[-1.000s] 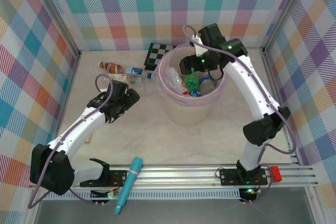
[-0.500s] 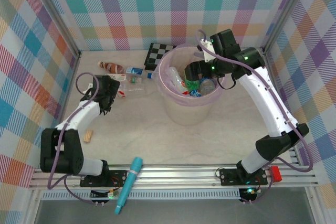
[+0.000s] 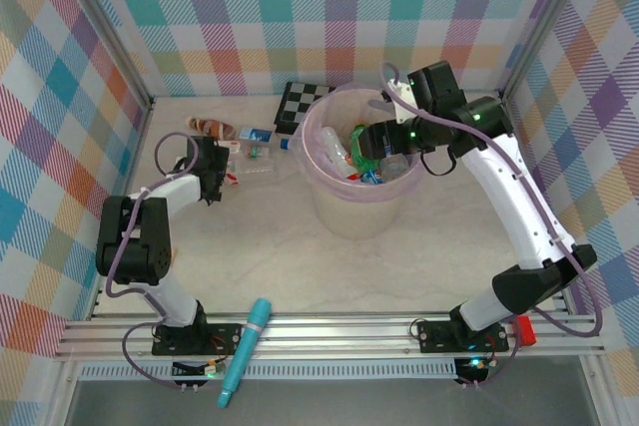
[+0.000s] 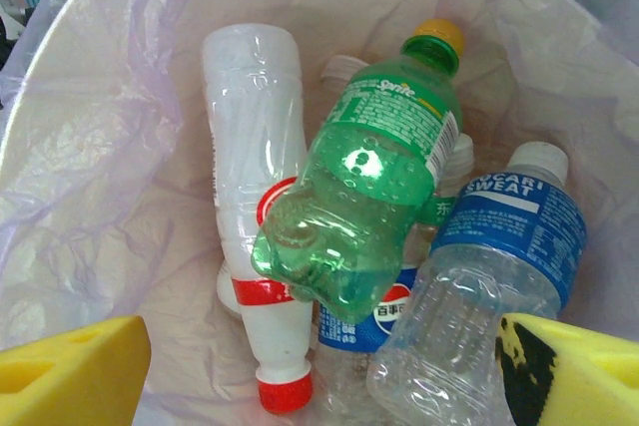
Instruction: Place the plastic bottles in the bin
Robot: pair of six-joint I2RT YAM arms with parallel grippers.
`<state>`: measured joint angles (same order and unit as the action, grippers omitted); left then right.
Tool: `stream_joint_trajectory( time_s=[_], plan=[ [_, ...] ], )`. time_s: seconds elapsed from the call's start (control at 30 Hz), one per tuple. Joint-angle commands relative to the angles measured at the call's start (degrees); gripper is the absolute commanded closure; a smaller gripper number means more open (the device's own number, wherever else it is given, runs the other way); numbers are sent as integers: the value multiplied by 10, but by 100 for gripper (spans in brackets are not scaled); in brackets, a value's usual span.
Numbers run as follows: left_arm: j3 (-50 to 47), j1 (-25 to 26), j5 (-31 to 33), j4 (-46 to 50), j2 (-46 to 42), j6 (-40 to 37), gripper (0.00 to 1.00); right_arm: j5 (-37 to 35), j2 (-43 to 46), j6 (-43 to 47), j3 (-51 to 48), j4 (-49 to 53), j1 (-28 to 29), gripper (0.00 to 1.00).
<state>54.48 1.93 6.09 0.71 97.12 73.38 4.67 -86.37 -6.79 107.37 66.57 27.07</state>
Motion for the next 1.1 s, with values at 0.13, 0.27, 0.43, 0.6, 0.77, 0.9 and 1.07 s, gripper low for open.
stream_joint_trajectory(
  time_s=[0.13,0.27,0.43,0.6,0.77,0.9,1.07],
  plan=[
    [-15,-6,-5,-62,37,72,14,-8,33,9,-20,-7,-10,11],
    [-32,-5,0,-74,37,83,24,-10,40,12,-27,-9,-13,11],
    [-28,-6,4,-65,23,68,38,-11,46,12,-34,-13,-15,11],
    [-19,-6,9,-35,-9,46,41,-12,58,12,-30,-10,-17,11],
    [-8,-6,41,29,-89,3,40,-11,69,14,-26,-12,-20,11],
    [11,-6,61,84,-167,-49,38,4,63,11,-16,-11,-27,12],
    [41,-6,61,130,-260,-114,37,23,56,0,-1,-13,-47,13]
  ],
)
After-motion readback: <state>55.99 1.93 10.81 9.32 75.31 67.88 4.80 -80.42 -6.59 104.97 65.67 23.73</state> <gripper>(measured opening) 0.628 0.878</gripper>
